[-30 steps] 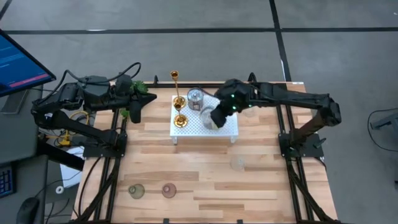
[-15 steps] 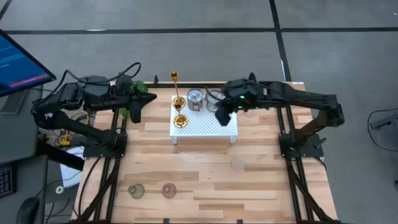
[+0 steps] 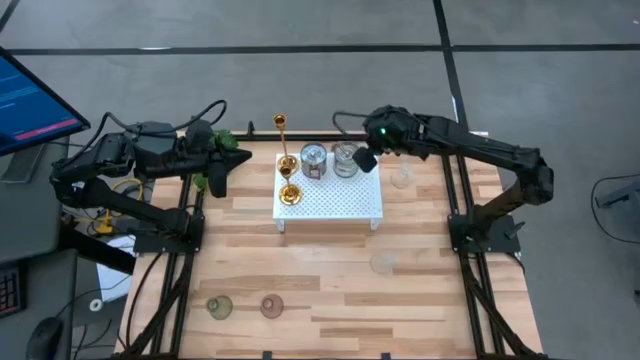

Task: Pick & Place candle stick holders
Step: Put the silver scented candle on the shelf

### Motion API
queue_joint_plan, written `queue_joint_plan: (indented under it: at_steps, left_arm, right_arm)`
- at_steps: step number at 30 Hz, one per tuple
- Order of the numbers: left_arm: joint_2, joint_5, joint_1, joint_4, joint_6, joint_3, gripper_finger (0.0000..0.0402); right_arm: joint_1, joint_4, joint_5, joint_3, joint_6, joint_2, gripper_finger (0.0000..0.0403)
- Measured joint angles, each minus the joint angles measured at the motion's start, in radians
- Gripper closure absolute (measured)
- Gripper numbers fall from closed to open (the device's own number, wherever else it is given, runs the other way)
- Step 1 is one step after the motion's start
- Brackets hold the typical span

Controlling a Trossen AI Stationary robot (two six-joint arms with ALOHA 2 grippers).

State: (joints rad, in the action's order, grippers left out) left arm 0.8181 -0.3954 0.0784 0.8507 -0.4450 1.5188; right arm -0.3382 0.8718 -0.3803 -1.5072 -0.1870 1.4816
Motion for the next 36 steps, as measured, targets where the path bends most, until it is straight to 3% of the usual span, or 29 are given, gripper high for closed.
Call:
queue_joint_plan:
  at_steps: [5,14,22,36]
  left_arm:
    - [0.000,0.000,0.000,0.000,0.000,0.000,0.0392]
    - [0.000,0.000,0.000,0.000,0.000,0.000,0.0392]
    - [0.000,0.000,0.000,0.000,0.000,0.000,0.0392]
    - [0.000,0.000,0.000,0.000,0.000,0.000,0.0392]
  right_arm:
    - [-0.098,-0.223,0.312,0.101,0.105,0.003,0.0403]
    - [-0.178,-0.307,0.512,0.192,0.194,0.003,0.0403]
    - [-0.139,-0.307,0.544,0.213,0.193,0.007,0.0403]
    - [0.095,-0.324,0.535,0.213,0.115,0.008,0.0403]
